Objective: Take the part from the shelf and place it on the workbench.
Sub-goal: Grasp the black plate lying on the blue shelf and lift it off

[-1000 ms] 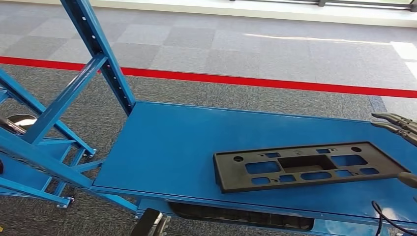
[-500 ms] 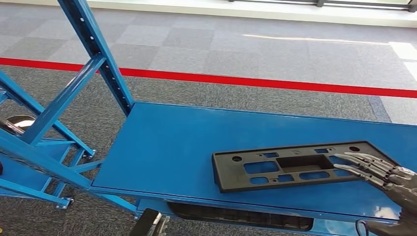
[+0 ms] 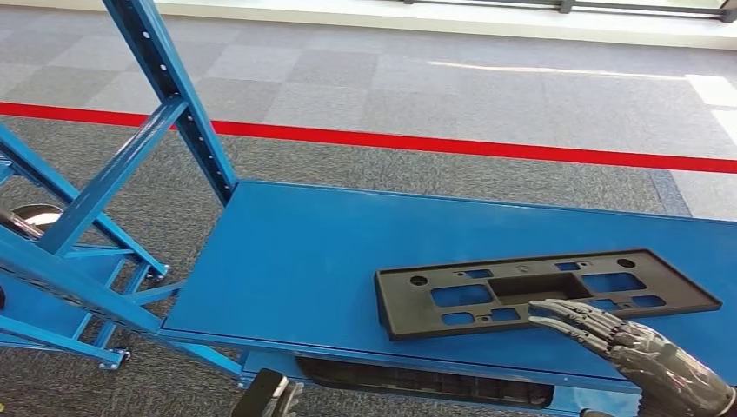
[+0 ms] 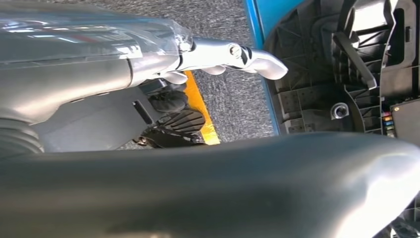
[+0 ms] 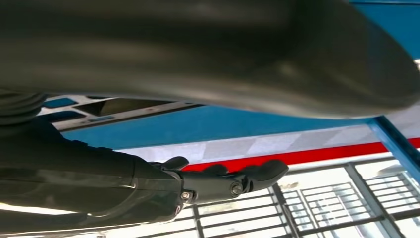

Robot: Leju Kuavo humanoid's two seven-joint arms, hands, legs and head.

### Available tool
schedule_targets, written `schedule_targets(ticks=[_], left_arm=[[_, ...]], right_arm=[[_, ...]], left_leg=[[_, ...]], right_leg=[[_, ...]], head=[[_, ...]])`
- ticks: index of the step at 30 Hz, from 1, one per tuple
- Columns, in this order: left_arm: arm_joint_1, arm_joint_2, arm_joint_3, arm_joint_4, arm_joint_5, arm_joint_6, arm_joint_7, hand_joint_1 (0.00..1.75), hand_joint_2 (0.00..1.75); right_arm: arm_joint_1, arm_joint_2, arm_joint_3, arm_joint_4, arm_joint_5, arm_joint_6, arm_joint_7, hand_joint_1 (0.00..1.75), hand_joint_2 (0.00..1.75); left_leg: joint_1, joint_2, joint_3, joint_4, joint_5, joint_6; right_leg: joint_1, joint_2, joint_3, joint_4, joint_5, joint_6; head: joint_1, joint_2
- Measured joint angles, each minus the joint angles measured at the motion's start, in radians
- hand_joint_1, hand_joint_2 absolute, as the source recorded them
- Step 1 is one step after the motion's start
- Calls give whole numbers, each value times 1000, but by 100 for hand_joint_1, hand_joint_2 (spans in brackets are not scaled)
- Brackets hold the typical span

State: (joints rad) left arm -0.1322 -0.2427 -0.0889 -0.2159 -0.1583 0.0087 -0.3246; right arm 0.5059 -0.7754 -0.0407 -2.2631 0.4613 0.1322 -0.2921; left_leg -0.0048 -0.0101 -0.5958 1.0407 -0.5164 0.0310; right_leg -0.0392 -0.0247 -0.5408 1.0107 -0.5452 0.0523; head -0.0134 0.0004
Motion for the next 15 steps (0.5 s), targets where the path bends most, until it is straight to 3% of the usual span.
schedule_targets(ticks=[9,15], left_arm=[[2,-5,-3,0,-25,-17,6,0,0],[1,-6,-13,1,-45,-25,18,0,0]], right_arm=[[-118,-23,149,100,-29,19,29,0,0],[-268,7,261,231,-25,52,25,0,0]], left_leg=[[0,2,1,0,0,0],[0,2,2,0,0,0]], right_leg=[[0,1,1,0,0,0],[0,1,2,0,0,0]], head=[[0,0],[0,0]])
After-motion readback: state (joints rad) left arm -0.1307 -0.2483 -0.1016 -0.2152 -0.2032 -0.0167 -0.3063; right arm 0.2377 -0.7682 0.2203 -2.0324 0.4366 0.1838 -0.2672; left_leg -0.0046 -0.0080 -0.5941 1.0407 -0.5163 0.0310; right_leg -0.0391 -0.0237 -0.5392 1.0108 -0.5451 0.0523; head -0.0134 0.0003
